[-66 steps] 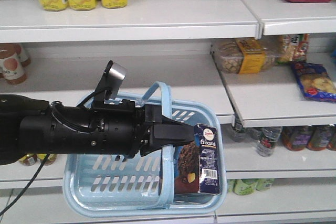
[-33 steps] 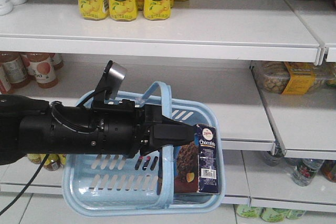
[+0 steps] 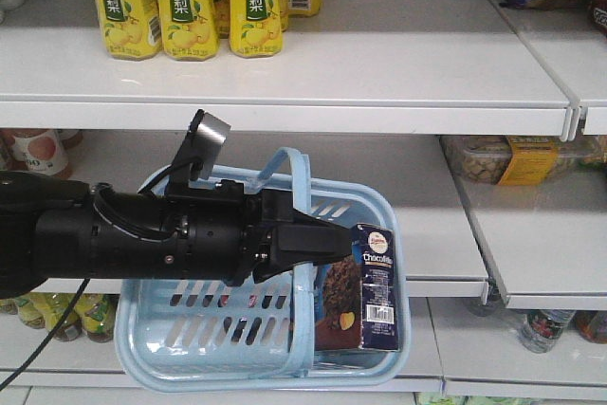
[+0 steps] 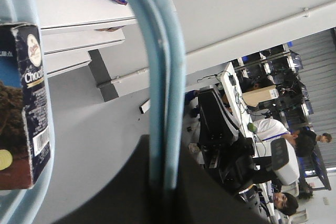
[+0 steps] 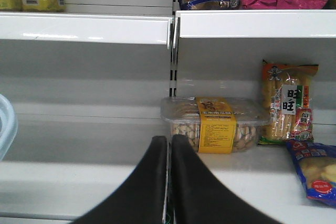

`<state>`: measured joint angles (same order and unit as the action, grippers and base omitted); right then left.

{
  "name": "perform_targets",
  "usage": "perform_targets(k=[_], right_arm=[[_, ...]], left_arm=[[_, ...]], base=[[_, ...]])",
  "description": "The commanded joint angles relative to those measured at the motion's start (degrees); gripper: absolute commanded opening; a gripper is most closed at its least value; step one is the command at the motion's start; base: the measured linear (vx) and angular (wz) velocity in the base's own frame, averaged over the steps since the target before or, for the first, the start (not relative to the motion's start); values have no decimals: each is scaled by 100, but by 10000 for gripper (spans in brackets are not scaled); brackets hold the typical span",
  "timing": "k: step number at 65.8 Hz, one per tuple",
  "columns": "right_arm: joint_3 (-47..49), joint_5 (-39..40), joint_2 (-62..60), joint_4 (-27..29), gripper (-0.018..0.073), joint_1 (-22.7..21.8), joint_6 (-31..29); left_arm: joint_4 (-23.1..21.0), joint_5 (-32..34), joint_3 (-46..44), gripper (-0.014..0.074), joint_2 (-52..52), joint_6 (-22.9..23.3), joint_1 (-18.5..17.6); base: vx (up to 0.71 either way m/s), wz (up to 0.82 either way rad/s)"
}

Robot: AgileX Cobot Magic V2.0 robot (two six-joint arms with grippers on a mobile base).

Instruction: Left arm holds basket, right arm returns cookies

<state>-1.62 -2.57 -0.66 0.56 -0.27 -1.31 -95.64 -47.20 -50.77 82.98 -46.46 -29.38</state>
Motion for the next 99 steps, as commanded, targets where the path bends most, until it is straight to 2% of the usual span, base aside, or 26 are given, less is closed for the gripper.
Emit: perform_targets(k=[1,99], right_arm=[[-102,435,-70,-56,-11,-27,7],[-102,435,-70,-56,-11,-27,7]], left_arm=[[-593,-284,-205,-3,-235,-63,-34],[-593,-284,-205,-3,-235,-63,-34]], base=[[8,-5],[4,-2]])
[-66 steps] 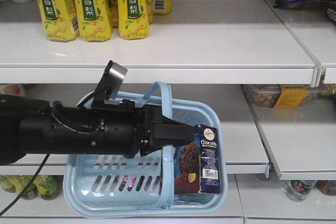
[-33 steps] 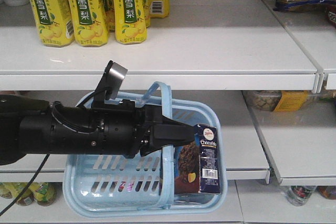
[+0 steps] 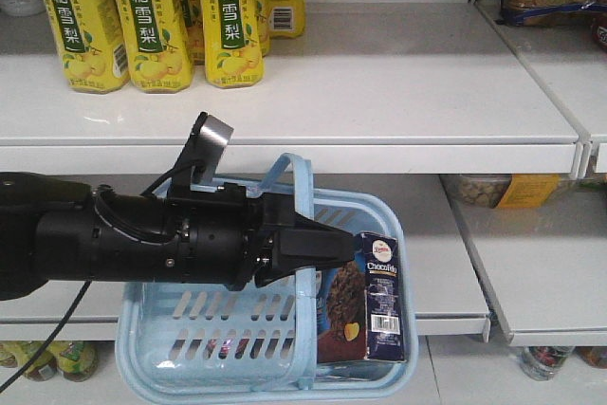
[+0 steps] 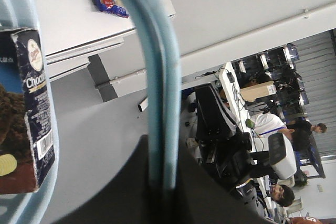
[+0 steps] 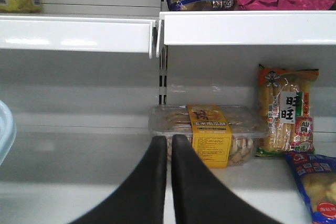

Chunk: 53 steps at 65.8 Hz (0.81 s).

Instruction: Left arm holds basket, right arm returns cookies

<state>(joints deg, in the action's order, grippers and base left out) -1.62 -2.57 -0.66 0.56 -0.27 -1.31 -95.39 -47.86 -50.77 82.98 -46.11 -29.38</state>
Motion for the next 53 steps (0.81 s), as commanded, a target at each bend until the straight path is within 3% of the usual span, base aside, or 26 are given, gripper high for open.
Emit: perform_targets(k=[1,53], right_arm=[[-102,435,-70,-56,-11,-27,7],[-102,435,-70,-56,-11,-27,7]], left_arm=[[-618,-218,-205,-3,-235,-97,-34],[-618,-218,-205,-3,-235,-97,-34]], base=[[2,1],[0,0]])
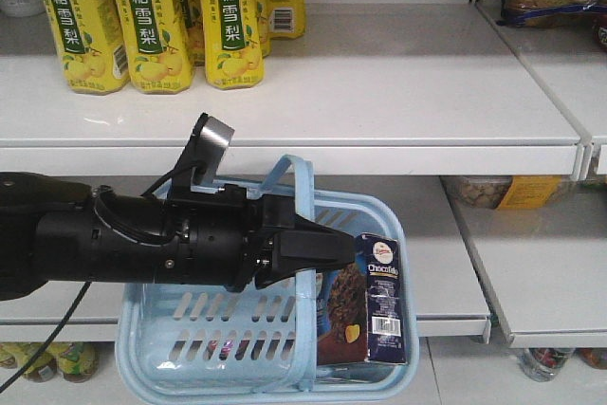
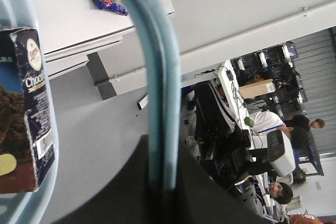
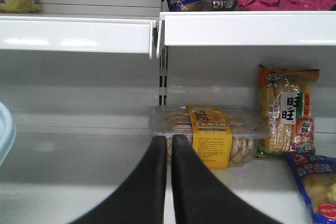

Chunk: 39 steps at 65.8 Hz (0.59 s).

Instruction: Left arm holds basket, right arm returns cookies

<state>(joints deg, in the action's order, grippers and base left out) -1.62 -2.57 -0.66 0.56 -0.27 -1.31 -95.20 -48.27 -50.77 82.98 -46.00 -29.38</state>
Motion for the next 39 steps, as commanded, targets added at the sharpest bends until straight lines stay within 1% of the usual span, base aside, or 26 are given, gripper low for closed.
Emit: perform_targets(k=[1,25,33,39], right_arm=[[-102,435,-70,-56,-11,-27,7],[-102,443,-70,-56,-11,-27,7],[-102,695,-70,-56,-11,-27,-35],[-69,919,-70,123,-11,-27,199]], left_arm=[[-637,-177,-205,-3,-235,-109,-34],[-637,-177,-205,-3,-235,-109,-34],[-637,-177,-205,-3,-235,-109,-34],[-637,-177,-205,-3,-235,-109,-34]], base=[[0,0],[0,0],[0,0],[0,0]])
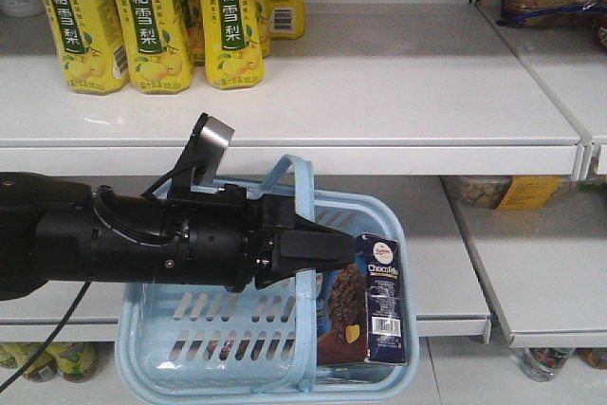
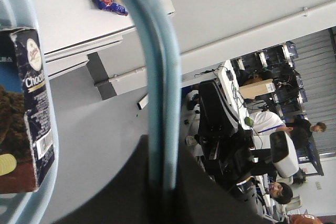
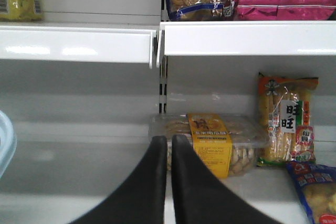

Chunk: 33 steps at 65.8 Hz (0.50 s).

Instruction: Left arm holds basket, right arm returns cookies

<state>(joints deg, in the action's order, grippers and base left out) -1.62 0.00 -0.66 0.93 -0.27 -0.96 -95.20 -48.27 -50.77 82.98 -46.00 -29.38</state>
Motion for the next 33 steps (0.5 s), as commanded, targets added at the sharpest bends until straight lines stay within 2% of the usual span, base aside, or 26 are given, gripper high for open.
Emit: perform_targets(k=[1,10,18,26,33], right_arm=[[-55,687,-70,85,-11,-27,173],[224,637,-70,45,-11,-27,140],[832,102,179,45,-11,-27,140],[1532,-484,910,85,-11,-27,146],[2005,-652,1656,289,-11,-27,161]], left_arm=[[-637,-177,-205,-3,-235,-109,-34],[-637,-177,-205,-3,-235,-109,-34],[-637,-177,-205,-3,-235,-109,-34],[-637,-177,-205,-3,-235,-109,-34],[-637,-177,-205,-3,-235,-109,-34]], base=[[0,0],[0,0],[0,0],[0,0],[0,0]])
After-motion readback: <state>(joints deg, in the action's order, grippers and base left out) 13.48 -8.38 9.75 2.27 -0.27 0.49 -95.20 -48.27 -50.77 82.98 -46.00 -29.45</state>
